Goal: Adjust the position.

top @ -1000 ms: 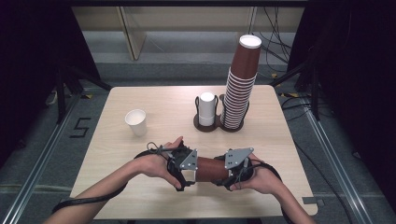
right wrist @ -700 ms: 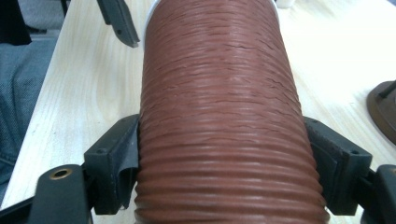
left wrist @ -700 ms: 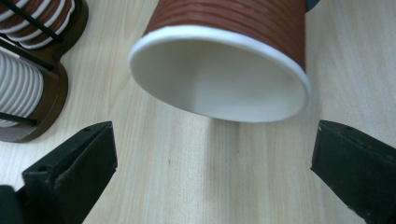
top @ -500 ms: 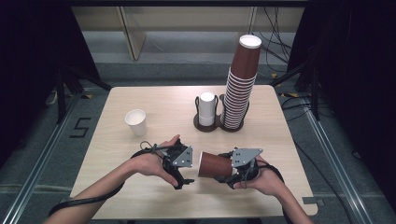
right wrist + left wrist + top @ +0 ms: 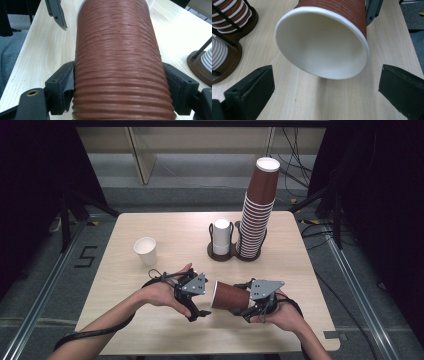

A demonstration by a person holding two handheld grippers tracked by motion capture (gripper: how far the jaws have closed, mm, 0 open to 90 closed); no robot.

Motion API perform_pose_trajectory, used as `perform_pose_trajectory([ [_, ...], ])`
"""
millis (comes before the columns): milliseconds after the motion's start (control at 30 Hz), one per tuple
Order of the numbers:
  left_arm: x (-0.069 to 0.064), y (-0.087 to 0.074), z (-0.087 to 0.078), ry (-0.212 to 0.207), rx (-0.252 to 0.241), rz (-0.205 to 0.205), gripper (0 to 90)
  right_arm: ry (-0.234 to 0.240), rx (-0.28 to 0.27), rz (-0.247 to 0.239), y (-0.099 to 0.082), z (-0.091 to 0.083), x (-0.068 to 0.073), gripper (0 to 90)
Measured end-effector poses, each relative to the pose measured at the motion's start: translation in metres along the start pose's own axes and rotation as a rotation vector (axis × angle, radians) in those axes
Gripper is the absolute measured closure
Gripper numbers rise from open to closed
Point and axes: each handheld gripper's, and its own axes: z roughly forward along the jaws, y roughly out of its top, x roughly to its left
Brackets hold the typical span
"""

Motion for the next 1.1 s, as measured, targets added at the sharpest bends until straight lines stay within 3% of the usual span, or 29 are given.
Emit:
perform_pose_trajectory([
  [100, 0.0, 0.0025, 0.0013, 0.0, -0.008, -0.006, 0.0, -0.008, -0.012, -0.022, 0.0007, 0.0007, -0.0005, 21.8],
  [367, -0.0002, 0.0069, 0.0066, -0.021, -0.021, -0.01, 0.0, 0.013, -0.013, -0.005, 0.0037, 0.0018, 0.0026, 21.8],
  [467, 0.0001, 0.0077, 0.0076, -0.025, -0.024, -0.013, 0.0, 0.002, -0.018, -0.023, 0.0046, 0.0017, 0.0014, 21.8],
  [600, 0.0012, 0.0081, 0.0075, -0.016, -0.014, -0.007, 0.0, 0.005, -0.023, -0.008, 0.0048, -0.0002, 0.0028, 21.9],
  [667, 0.0019, 0.0079, 0.0079, -0.021, -0.022, -0.019, 0.0, 0.003, -0.03, -0.029, 0.0056, -0.001, 0.0023, 21.9],
  [900, 0.0018, 0.0096, 0.0085, -0.027, -0.038, -0.031, 0.0, 0.02, -0.025, -0.015, 0.0072, -0.0001, 0.0047, 21.9],
  [1067, 0.0017, 0.0104, 0.0097, -0.034, -0.048, -0.039, 0.0, 0.018, -0.035, -0.042, 0.009, 0.0012, 0.0039, 21.9],
  [1100, 0.0019, 0.0105, 0.0099, -0.039, -0.052, -0.039, 0.0, 0.034, -0.03, -0.024, 0.0094, 0.0013, 0.0055, 21.9],
])
